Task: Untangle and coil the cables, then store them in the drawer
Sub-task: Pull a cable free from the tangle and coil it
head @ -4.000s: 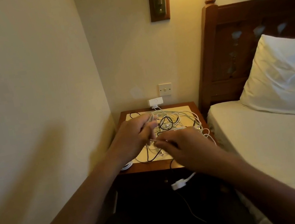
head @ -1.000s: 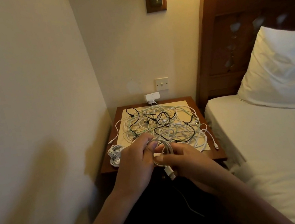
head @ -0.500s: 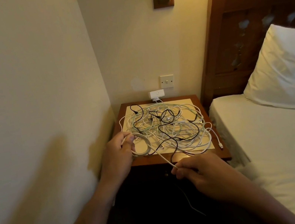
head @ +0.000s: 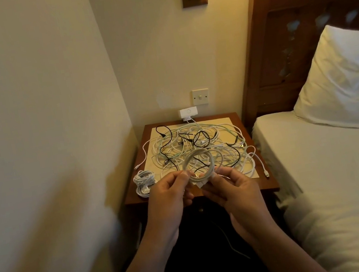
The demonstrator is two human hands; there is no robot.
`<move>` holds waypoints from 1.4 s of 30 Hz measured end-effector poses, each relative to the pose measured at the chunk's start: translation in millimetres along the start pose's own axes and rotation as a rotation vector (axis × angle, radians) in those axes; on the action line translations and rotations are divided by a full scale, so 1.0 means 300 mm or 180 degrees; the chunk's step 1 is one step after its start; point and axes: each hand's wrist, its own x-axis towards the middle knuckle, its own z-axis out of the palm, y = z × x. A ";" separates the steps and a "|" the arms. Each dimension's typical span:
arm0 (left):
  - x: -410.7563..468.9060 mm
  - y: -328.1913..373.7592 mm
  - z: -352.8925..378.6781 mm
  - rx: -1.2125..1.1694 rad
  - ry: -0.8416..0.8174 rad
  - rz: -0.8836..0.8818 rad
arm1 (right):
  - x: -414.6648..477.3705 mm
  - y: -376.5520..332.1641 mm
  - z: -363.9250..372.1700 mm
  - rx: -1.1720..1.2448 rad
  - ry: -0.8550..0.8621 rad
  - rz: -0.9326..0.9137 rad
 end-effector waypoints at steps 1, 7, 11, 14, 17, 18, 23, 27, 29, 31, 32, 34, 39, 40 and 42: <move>0.000 0.001 -0.005 -0.0010 -0.0003 -0.0030 | 0.002 -0.004 0.000 0.0109 0.0058 0.0031; 0.005 -0.010 -0.018 -0.0092 -0.0184 -0.0414 | 0.027 -0.032 -0.023 0.0194 0.0327 -0.0059; 0.006 -0.017 -0.008 -0.0101 -0.0153 -0.0363 | 0.019 -0.024 -0.016 0.0039 0.0068 -0.0027; 0.006 -0.010 -0.005 -0.0121 -0.0109 -0.0327 | 0.011 -0.006 -0.019 -0.0337 -0.0041 -0.0051; 0.008 0.002 -0.012 -0.0153 -0.0117 -0.0350 | 0.006 -0.007 -0.034 -0.0533 -0.0264 0.0027; 0.010 0.004 -0.014 -0.0170 -0.0117 -0.0365 | 0.008 -0.015 -0.040 -0.0563 -0.0313 0.0074; 0.021 0.010 -0.032 -0.0250 -0.0127 -0.0522 | 0.021 -0.068 -0.049 -0.0809 -0.0192 0.0006; 0.008 0.026 -0.032 -0.0529 -0.0472 -0.0694 | 0.015 -0.083 -0.048 -0.1342 0.0012 -0.0585; 0.004 0.031 -0.034 -0.0713 -0.0636 -0.0787 | 0.004 -0.077 -0.040 -0.1347 -0.0148 -0.0435; 0.003 0.030 -0.040 -0.0772 -0.0675 -0.0839 | -0.009 -0.072 -0.036 -0.1388 -0.0325 -0.0274; 0.002 0.026 -0.044 -0.0755 -0.0652 -0.0831 | -0.015 -0.073 -0.035 -0.1430 -0.0405 -0.0246; -0.003 0.016 -0.050 -0.0702 -0.0600 -0.0778 | -0.021 -0.079 -0.035 -0.1586 -0.0488 -0.0244; -0.013 0.009 -0.056 -0.0504 -0.0443 -0.0484 | -0.024 -0.097 -0.049 -0.2505 -0.0702 -0.0329; -0.012 0.010 -0.055 -0.0383 -0.0419 -0.0421 | -0.025 -0.096 -0.047 -0.2493 -0.0718 -0.0361; -0.013 0.009 -0.049 0.0011 -0.0423 -0.0315 | -0.017 -0.085 -0.047 -0.2411 -0.0576 -0.0513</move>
